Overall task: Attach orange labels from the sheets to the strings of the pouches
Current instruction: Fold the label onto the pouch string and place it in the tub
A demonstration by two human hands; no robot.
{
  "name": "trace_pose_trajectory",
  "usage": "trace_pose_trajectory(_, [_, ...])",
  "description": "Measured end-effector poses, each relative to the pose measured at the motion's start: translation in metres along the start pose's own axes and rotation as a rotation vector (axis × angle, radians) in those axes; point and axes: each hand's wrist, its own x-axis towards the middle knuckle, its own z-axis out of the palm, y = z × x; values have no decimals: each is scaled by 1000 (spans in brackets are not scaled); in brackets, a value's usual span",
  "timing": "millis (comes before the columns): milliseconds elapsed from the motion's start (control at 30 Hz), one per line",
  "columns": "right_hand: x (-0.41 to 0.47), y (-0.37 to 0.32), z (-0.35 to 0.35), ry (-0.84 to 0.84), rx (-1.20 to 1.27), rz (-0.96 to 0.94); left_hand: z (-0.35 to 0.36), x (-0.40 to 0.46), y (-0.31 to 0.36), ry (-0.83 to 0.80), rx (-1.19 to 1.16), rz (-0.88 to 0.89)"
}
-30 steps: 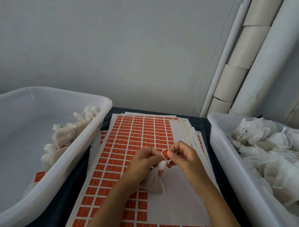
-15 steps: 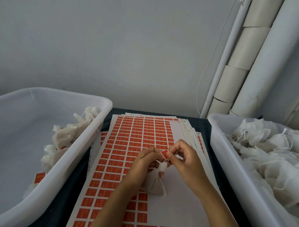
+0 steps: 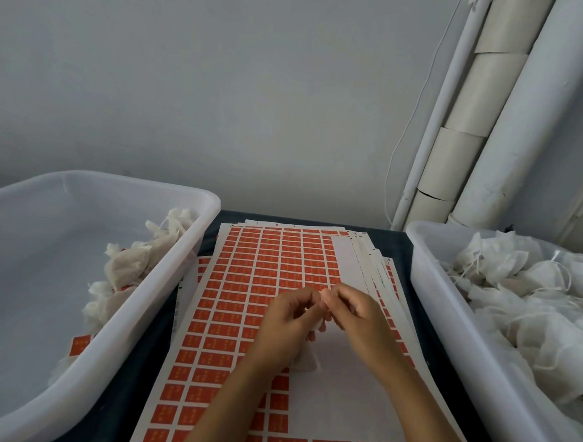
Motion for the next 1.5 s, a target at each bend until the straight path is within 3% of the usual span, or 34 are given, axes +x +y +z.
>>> trace_pose_trajectory(200, [2, 5, 5, 33, -126, -99, 2, -1, -3, 39, 21, 26])
trace_pose_trajectory(300, [3, 5, 6, -1, -28, -53, 2, -1, -2, 34, 14, 25])
trace_pose_trajectory(400, [1, -1, 6, -37, 117, 54, 0, -3, 2, 28, 10, -94])
trace_pose_trajectory(500, [-3, -6, 3, -97, 148, 199, -9, -9, 5, 8, 156, -215])
trace_pose_trajectory(733, [-24, -4, -1, -214, -160, 295, -36, -34, 3, -106, 690, -253])
trace_pose_trajectory(867, [-26, -13, 9, -246, -269, 309, -31, -44, 2, 3, 750, -174])
trace_pose_trajectory(1000, [-11, -45, 21, -99, -12, 356, -36, -39, 24, 176, 771, -146])
trace_pose_trajectory(1133, [16, -87, 33, 7, 244, 227, -70, -30, 71, 523, 635, -102])
trace_pose_trajectory(1267, [38, -126, 56, -129, 329, 62, -111, -13, 101, 802, 754, -80])
trace_pose_trajectory(1400, [47, -141, 83, -272, 357, 22, -146, -4, 98, 873, 721, -225])
trace_pose_trajectory(1500, [48, -140, 88, -268, 365, 57, -153, -3, 91, 773, 728, -433])
